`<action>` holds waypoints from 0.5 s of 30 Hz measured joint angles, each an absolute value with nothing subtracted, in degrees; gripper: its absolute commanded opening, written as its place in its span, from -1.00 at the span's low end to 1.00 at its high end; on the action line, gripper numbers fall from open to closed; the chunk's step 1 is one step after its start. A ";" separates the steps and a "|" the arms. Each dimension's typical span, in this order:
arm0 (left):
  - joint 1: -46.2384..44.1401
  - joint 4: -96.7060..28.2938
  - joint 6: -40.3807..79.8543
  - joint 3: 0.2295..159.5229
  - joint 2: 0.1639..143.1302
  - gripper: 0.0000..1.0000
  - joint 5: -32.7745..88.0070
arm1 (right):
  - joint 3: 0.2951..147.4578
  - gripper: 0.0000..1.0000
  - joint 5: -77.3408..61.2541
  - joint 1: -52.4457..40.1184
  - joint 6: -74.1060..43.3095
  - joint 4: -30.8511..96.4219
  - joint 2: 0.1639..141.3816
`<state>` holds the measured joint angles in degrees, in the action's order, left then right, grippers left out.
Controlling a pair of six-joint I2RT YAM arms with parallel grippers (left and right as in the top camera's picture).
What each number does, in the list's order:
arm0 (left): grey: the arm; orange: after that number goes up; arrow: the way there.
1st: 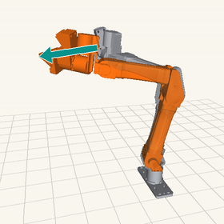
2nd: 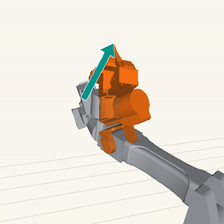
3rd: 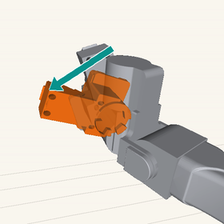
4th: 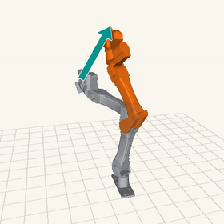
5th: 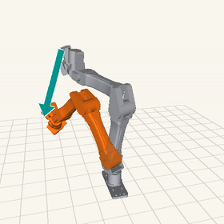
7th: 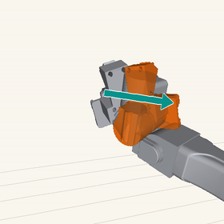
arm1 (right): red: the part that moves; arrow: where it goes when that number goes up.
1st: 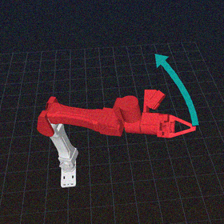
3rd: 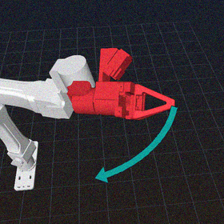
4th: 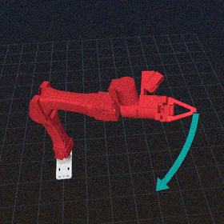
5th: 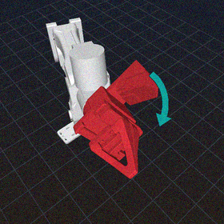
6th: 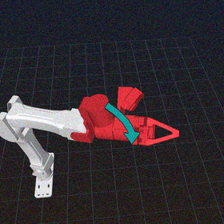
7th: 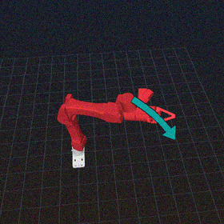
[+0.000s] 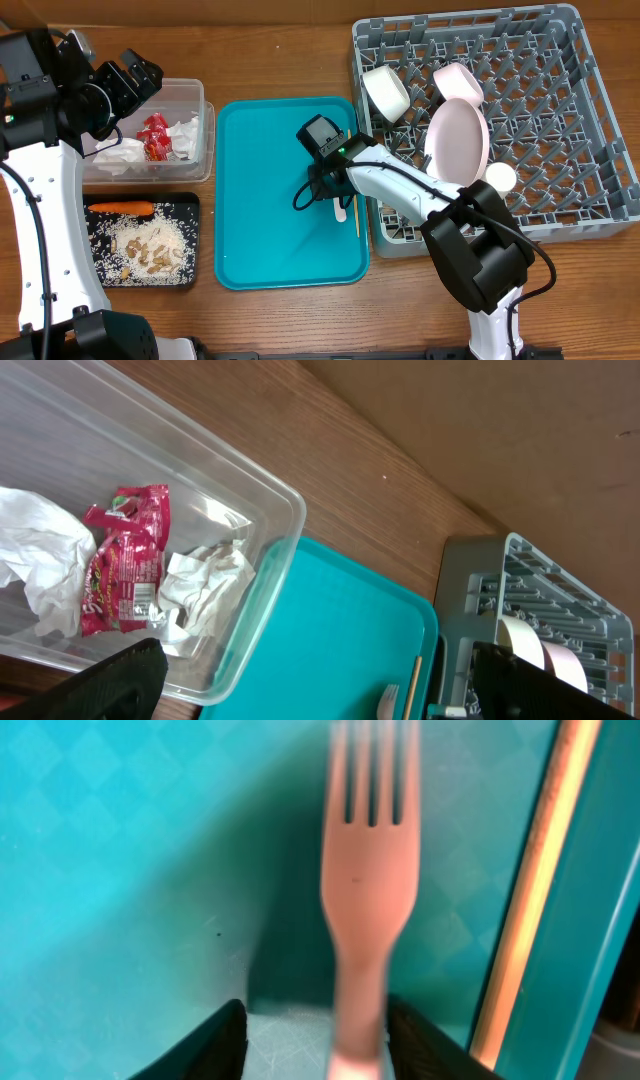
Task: Sort waste into correct bins and load items into the dishwasher
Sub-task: 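Lower the right gripper onto the white fork and close on its handle, then lift the white fork off the teal tray with the right gripper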
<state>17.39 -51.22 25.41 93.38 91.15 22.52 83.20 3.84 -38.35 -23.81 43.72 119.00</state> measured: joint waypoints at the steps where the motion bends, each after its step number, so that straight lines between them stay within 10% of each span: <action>1: 17.41 -51.24 25.41 93.38 91.15 1.00 22.52 | 83.20 -0.08 3.84 -38.33 -23.79 43.72 119.00; 15: 17.41 -51.24 25.41 93.38 91.15 0.99 22.52 | 83.20 -0.49 3.86 -38.33 -23.75 43.75 119.00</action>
<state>17.41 -51.24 25.41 93.38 91.15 22.52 83.20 3.86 -38.33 -23.75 43.75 119.00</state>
